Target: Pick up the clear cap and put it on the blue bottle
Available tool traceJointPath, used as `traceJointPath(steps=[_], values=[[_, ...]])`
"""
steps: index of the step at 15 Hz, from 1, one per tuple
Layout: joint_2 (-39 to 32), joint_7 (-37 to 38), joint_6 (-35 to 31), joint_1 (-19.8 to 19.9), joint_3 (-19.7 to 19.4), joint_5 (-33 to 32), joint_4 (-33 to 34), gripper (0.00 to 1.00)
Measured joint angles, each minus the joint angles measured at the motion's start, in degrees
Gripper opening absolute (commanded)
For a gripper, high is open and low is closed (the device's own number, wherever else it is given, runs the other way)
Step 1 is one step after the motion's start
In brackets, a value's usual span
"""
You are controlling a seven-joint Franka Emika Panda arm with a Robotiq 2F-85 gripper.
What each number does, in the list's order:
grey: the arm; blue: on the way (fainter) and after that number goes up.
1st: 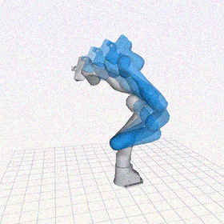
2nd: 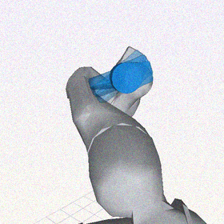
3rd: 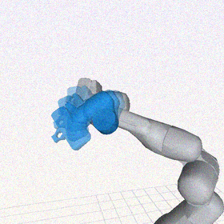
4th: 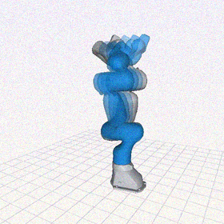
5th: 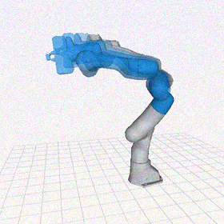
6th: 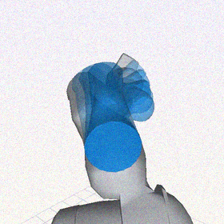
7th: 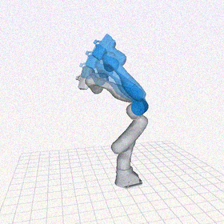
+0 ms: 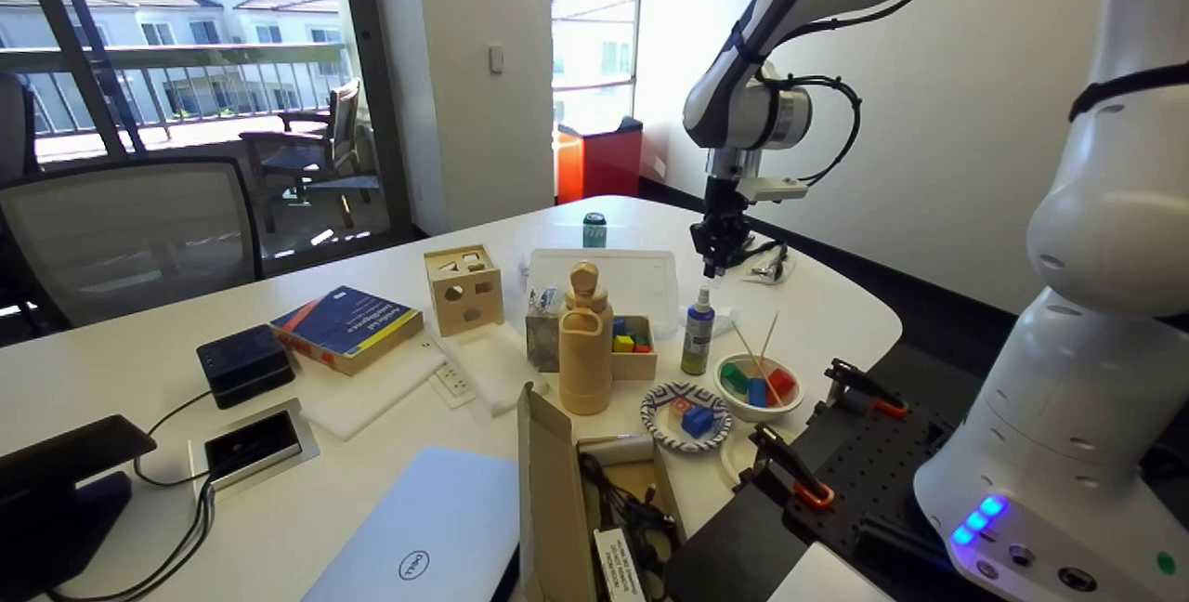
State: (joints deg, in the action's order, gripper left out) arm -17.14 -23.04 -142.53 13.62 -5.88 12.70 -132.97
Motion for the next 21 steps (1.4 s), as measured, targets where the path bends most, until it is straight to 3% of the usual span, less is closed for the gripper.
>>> traceJointPath(steps=[21], values=[[-4.65,2.57,0.13,0.00,1.50,-0.36,3.36,0.06]])
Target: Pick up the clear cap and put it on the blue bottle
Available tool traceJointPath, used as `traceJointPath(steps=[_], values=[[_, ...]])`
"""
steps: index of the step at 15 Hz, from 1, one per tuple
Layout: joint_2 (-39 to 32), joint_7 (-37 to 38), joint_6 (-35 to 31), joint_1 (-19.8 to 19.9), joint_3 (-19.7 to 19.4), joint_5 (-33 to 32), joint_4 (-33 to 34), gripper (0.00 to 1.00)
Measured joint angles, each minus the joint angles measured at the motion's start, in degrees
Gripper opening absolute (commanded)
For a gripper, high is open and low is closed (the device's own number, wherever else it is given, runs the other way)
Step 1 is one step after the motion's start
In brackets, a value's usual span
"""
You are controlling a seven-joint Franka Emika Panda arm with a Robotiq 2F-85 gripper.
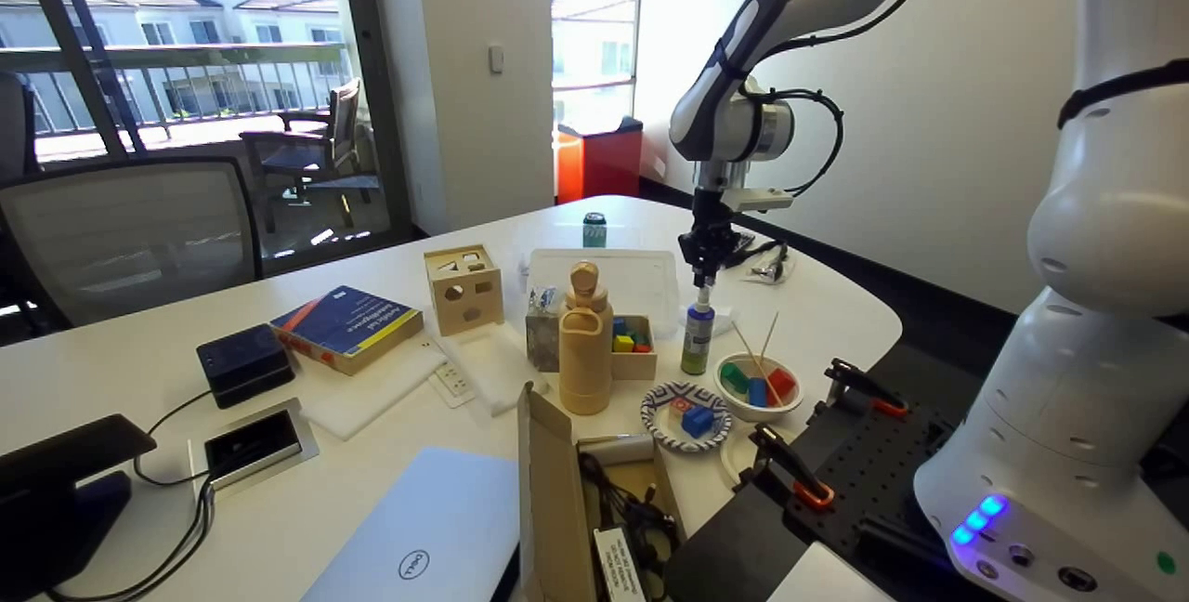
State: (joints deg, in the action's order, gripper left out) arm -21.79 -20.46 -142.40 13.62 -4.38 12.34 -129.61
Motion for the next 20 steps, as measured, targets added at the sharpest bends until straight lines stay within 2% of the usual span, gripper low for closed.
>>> traceJointPath(steps=[4,5,6,7,14,20], values=[[-0.71,2.45,0.99,-0.04,0.00,-0.98,1.12,0.06],[-0.96,2.98,1.51,-0.05,0.00,-1.09,1.56,0.23],[-1.23,3.23,2.14,-0.05,0.00,-1.09,2.02,0.49],[-1.48,3.71,2.84,-0.05,0.00,-1.10,2.51,0.50],[-3.58,4.17,5.24,-0.05,0.00,-1.10,5.16,0.99],[-3.29,4.20,7.52,-0.04,0.00,-1.10,6.24,1.00]])
